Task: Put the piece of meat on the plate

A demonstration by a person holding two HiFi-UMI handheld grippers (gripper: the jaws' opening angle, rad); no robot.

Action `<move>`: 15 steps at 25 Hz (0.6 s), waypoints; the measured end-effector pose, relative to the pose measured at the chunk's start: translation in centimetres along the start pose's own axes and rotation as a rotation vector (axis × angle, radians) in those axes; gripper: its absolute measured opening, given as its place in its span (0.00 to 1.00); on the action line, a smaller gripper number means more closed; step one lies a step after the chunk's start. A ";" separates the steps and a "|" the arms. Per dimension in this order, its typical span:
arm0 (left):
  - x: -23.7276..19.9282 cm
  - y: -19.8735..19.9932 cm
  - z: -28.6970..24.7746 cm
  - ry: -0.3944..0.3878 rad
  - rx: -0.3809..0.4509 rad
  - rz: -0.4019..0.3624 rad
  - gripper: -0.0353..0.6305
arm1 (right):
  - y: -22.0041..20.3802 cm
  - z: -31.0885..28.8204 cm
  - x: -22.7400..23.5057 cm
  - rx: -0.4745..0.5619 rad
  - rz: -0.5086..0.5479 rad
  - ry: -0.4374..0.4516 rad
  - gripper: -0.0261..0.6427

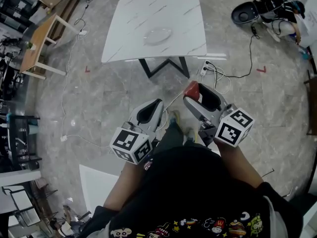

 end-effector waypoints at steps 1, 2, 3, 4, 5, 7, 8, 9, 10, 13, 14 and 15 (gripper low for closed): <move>-0.2 0.0 -0.2 -0.005 0.001 0.002 0.05 | 0.0 -0.2 0.0 -0.003 0.006 -0.005 0.53; -0.5 -0.1 -0.3 -0.009 0.002 0.004 0.05 | 0.1 -0.4 0.0 -0.007 0.011 -0.009 0.53; -0.9 -0.1 -0.5 -0.012 0.002 0.007 0.05 | 0.1 -0.8 0.0 -0.010 0.016 -0.012 0.53; -1.4 -0.2 -0.6 -0.015 0.003 0.010 0.05 | 0.0 -1.2 -0.1 -0.014 0.021 -0.014 0.53; -1.9 -0.4 -0.7 -0.018 0.002 0.014 0.05 | -0.1 -1.7 -0.2 -0.019 0.026 -0.016 0.53; -3.0 -0.6 -0.9 -0.025 -0.001 0.021 0.05 | -0.3 -2.7 -0.3 -0.030 0.033 -0.021 0.53; -3.6 -0.5 -1.0 -0.028 -0.002 0.022 0.05 | -0.3 -3.3 -0.4 -0.034 0.033 -0.025 0.53; -4.2 -0.3 -1.1 -0.032 -0.003 0.022 0.05 | -0.2 -3.8 -0.4 -0.036 0.032 -0.028 0.53; -4.8 -0.1 -1.2 -0.036 -0.004 0.020 0.05 | -0.1 -4.4 -0.5 -0.037 0.032 -0.032 0.53; -6.9 0.8 -1.4 -0.049 -0.003 0.017 0.05 | 0.4 -6.2 -0.7 -0.039 0.037 -0.050 0.53; -7.7 1.0 -1.4 -0.053 -0.004 0.019 0.05 | 0.5 -7.0 -0.6 -0.040 0.036 -0.056 0.53; -8.5 1.2 -1.5 -0.056 -0.005 0.021 0.05 | 0.7 -7.7 -0.6 -0.041 0.035 -0.063 0.53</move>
Point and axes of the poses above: the fingertips, and each gripper's own axes: z backward along the fingers, x to its right, y out of its top, the point moved 7 cm from there along z, backward along the fingers, and after that the axes turned 15 degrees about -y, right-handed, at the moved point
